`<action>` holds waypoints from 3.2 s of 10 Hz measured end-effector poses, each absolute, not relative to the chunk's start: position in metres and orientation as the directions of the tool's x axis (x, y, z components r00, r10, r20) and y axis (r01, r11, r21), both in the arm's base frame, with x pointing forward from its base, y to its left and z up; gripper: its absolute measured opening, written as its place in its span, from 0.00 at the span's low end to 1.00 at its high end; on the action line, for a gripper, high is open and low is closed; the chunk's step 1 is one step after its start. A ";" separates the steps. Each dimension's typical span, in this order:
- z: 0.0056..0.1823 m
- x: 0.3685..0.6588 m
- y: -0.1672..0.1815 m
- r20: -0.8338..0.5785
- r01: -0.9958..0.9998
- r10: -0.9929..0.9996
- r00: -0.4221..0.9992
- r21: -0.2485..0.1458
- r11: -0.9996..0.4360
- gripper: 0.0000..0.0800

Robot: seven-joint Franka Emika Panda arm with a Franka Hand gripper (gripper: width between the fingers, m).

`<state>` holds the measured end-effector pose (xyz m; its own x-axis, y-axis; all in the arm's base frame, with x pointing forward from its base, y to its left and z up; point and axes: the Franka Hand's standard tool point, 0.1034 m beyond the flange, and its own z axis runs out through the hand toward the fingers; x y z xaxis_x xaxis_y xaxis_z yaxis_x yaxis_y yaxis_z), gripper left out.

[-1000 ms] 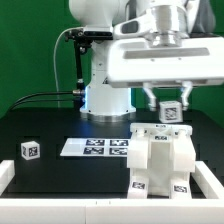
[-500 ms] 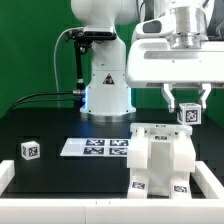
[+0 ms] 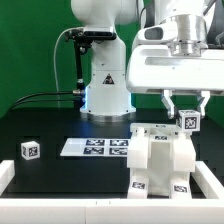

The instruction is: Assemble chair

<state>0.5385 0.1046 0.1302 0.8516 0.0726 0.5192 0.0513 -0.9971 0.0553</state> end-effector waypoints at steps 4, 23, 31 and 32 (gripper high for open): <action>0.130 0.542 0.092 0.522 0.048 0.077 0.849 0.069 -0.996 0.36; 0.135 0.551 0.113 0.451 0.055 0.064 0.890 0.034 -0.998 0.81; 0.153 0.560 0.113 -0.054 -0.107 -0.106 0.993 -0.018 -0.994 0.81; 0.138 0.557 0.099 -0.071 -0.125 -0.125 0.990 0.007 -0.992 0.81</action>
Offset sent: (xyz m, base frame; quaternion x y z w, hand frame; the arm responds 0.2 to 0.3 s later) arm 0.0054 -0.0102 -0.0052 -0.0036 -0.0009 -0.0115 0.9999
